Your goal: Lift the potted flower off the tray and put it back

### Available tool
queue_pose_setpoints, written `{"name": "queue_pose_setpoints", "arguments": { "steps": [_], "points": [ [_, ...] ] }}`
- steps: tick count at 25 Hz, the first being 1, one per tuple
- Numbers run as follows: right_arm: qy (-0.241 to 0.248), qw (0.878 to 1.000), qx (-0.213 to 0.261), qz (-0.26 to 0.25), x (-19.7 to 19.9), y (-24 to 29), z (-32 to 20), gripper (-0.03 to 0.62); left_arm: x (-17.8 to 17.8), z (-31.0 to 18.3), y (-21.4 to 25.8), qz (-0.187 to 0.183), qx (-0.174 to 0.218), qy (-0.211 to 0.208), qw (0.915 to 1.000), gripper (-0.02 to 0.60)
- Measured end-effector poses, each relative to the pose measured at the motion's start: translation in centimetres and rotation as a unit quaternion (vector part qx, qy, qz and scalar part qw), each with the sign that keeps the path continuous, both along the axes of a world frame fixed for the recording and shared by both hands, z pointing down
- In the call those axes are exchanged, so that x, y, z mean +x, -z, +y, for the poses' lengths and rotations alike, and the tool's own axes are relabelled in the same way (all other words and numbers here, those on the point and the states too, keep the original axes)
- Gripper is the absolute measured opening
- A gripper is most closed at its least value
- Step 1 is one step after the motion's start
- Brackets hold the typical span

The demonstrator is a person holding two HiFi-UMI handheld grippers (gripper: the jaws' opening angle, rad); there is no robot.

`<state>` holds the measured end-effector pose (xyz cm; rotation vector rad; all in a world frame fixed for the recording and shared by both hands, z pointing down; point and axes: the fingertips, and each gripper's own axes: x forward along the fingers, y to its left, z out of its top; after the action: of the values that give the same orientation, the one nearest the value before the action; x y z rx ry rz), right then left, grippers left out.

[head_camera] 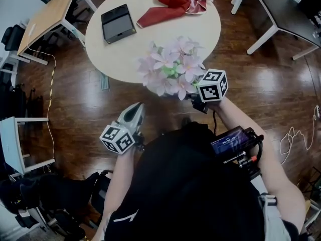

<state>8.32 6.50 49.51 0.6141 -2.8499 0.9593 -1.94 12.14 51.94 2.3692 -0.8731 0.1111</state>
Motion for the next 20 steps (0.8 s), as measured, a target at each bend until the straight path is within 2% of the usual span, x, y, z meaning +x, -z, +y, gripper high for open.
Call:
{"name": "queue_pose_setpoints", "arguments": {
  "steps": [4,9,15,20],
  "points": [
    [0.008,1.0,-0.002,-0.008,0.6,0.1,-0.4,0.488,0.4,-0.5,-0.1,0.002,-0.005,0.015,0.9999,0.005],
    [0.016,1.0,-0.001,-0.009,-1.5,-0.1,-0.7,0.488,-1.3,-0.7,-0.5,0.013,-0.006,0.016,0.9998,0.005],
    [0.018,1.0,-0.004,-0.012,0.6,-0.5,-0.4,0.488,0.6,-0.5,-0.6,0.01,-0.015,0.028,0.9994,0.005],
    [0.013,1.0,-0.007,-0.004,0.0,-0.8,-0.6,0.488,-0.3,-0.7,-1.0,0.021,-0.023,0.03,0.9991,0.005]
  ]
}}
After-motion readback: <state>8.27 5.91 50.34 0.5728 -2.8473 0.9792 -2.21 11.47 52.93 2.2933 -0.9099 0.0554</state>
